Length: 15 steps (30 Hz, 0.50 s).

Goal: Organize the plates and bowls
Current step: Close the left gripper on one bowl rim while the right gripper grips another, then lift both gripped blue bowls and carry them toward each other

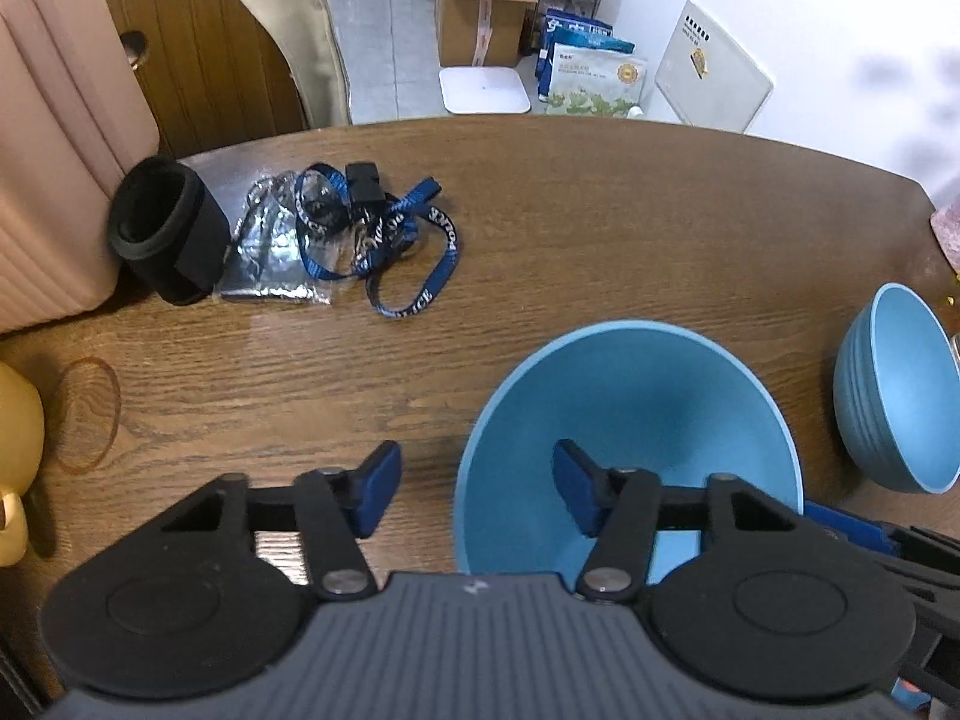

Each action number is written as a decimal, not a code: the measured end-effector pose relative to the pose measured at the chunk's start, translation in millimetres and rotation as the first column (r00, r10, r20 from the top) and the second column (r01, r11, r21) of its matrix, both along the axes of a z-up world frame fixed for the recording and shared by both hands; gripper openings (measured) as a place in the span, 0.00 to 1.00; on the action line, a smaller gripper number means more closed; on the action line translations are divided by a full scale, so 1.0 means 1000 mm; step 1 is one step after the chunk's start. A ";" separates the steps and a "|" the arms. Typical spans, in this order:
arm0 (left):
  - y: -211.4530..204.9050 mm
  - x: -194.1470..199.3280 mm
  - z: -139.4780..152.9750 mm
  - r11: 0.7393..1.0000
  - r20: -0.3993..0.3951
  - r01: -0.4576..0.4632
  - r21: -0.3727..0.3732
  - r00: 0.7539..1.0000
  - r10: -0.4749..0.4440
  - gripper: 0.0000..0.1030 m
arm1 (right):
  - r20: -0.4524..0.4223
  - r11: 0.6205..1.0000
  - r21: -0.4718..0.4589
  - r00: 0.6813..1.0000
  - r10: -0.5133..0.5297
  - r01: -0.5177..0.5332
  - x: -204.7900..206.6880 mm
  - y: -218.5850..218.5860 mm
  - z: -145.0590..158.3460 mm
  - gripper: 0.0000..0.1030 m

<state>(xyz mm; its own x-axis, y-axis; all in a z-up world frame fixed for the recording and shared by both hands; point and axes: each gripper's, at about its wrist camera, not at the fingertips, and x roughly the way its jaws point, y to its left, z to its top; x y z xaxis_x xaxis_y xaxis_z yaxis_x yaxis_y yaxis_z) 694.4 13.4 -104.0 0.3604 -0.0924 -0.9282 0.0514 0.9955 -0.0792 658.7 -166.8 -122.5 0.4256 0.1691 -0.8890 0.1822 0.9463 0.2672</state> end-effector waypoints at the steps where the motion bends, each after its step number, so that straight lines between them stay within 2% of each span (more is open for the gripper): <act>1: 0.000 0.000 -0.001 1.000 -0.007 0.000 -0.002 1.000 0.000 0.47 | -0.006 1.000 0.003 1.000 -0.001 0.001 0.000 -0.001 -0.002 0.32; 3: 0.001 0.000 -0.004 1.000 -0.018 -0.002 -0.006 1.000 0.002 0.41 | -0.015 1.000 0.011 1.000 -0.001 0.001 0.001 -0.002 -0.006 0.27; 5: 0.001 0.001 -0.006 1.000 -0.028 -0.003 -0.014 1.000 0.002 0.30 | -0.022 1.000 0.016 1.000 -0.001 0.001 0.001 -0.003 -0.009 0.21; 8: 0.002 0.000 -0.009 1.000 -0.036 -0.006 -0.020 0.999 0.005 0.21 | -0.027 1.000 0.025 1.000 0.004 -0.003 0.002 -0.004 -0.012 0.20; 13: 0.002 0.000 -0.011 1.000 -0.045 -0.012 -0.026 0.999 0.011 0.13 | -0.021 0.999 0.031 1.000 0.021 -0.020 0.004 -0.001 -0.012 0.08; 15: 0.002 0.000 -0.011 1.000 -0.044 -0.014 -0.024 0.999 0.013 0.12 | -0.020 0.999 0.022 0.999 0.025 -0.024 0.004 -0.001 -0.011 0.08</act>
